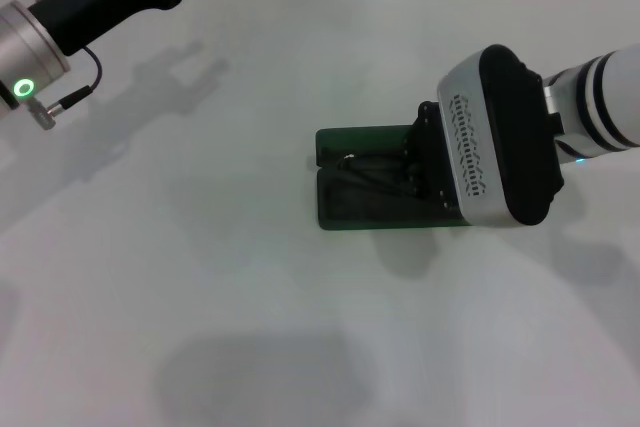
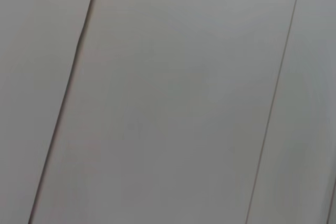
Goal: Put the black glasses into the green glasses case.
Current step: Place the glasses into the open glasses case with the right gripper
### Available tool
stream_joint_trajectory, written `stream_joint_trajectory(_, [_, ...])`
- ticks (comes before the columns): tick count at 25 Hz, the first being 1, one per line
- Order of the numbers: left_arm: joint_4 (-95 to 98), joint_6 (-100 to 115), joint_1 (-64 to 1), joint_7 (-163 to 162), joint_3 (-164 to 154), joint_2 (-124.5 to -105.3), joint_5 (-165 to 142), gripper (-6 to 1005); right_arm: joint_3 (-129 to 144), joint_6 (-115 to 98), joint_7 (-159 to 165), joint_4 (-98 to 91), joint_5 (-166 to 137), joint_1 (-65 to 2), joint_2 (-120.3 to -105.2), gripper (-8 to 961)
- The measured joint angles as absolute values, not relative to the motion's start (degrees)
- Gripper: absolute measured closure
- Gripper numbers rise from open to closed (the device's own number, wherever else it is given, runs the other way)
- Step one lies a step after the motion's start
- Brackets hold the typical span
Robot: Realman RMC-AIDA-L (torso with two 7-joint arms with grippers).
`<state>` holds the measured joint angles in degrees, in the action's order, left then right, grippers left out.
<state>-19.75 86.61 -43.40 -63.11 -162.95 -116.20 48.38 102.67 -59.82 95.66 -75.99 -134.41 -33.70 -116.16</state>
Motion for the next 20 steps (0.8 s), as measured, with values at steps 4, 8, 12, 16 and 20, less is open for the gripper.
stream_joint_trajectory(4, [-19.8, 86.6, -43.7, -63.1, -162.9, -116.19, 48.0, 444, 103.9, -58.0, 95.9, -75.9, -136.2, -33.7, -116.21, 762])
stream_joint_trajectory(8, [-19.6, 86.5, -44.0, -63.1, -163.0, -116.19, 47.9, 444, 104.8, -57.2, 96.4, -75.9, -138.0, -33.7, -116.20, 750])
stream_joint_trajectory(12, [-19.4, 86.5, -44.3, -63.1, -162.9, -116.19, 47.4, 445, 105.4, -56.4, 96.7, -75.6, -139.4, -33.6, -116.19, 738])
stream_joint_trajectory(16, [-19.3, 86.5, -44.3, -63.1, -162.9, -116.19, 47.3, 445, 106.2, -55.7, 96.7, -75.7, -139.5, -33.2, -116.18, 727])
stream_joint_trajectory(20, [-19.3, 85.9, -44.3, -63.0, -162.9, -116.22, 47.3, 445, 106.5, -56.7, 96.6, -76.4, -138.6, -32.9, -116.11, 715])
